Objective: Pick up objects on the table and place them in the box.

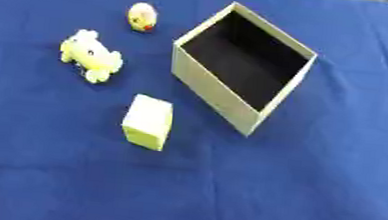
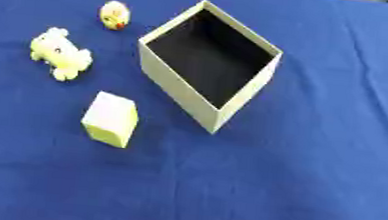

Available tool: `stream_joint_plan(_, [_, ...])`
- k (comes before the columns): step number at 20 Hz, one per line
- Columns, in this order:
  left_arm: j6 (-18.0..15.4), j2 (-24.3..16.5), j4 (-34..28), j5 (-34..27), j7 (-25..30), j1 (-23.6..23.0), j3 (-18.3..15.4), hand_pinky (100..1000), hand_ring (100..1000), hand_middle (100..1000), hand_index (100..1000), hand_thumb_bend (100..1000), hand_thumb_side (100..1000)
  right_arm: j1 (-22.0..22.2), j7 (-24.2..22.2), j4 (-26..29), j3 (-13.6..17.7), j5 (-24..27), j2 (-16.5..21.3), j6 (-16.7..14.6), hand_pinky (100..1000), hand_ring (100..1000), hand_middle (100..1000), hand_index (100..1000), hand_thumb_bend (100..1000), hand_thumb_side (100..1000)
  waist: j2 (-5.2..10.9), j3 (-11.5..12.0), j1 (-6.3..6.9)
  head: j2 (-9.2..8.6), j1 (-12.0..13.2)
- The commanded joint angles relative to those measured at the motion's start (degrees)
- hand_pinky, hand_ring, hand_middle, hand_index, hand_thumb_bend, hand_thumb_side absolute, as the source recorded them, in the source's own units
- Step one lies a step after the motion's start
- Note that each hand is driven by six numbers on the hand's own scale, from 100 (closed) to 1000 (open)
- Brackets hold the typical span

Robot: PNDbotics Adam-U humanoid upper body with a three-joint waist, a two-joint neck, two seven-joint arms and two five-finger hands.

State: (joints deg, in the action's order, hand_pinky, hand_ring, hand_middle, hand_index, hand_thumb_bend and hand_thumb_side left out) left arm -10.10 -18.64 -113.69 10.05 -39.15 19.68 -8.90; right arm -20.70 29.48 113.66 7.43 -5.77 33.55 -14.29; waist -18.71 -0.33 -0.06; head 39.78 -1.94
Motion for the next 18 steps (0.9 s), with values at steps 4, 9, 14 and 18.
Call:
stream_joint_plan(4, [-0.14,-0.86,-0.90,0.38,0.37,0.27,-0.55,737,696,636,872,393,983,-0.56,-0.05,0.93,0.76,0.38,1.79,0.18,826,749,721,790,100,822,0.88,0.14,0.10,0.65,-0.30])
stream_joint_plan(9, [-0.11,-1.48,-0.90,0.48,0.78,0.30,-0.31,737,697,638,873,394,981,-0.70,-0.13,0.93,0.67,0.47,1.82,0.13,826,748,720,790,100,822,0.79,0.11,0.16,0.99,-0.40])
stream_joint_plan(14, [0.42,-3.88,-0.90,1.82,2.70,0.25,0.61,743,703,646,875,403,979,-0.78,-0.30,0.93,0.53,0.53,1.85,0.20,825,747,720,790,100,823,0.74,-0.04,0.27,1.12,-0.32])
stream_joint_plan(18, [0.99,-6.42,-0.90,3.18,4.24,0.44,1.35,749,709,654,874,409,973,-0.86,-0.40,0.93,0.46,0.62,1.93,0.16,826,747,720,789,100,822,0.82,-0.16,0.33,1.08,-0.20])
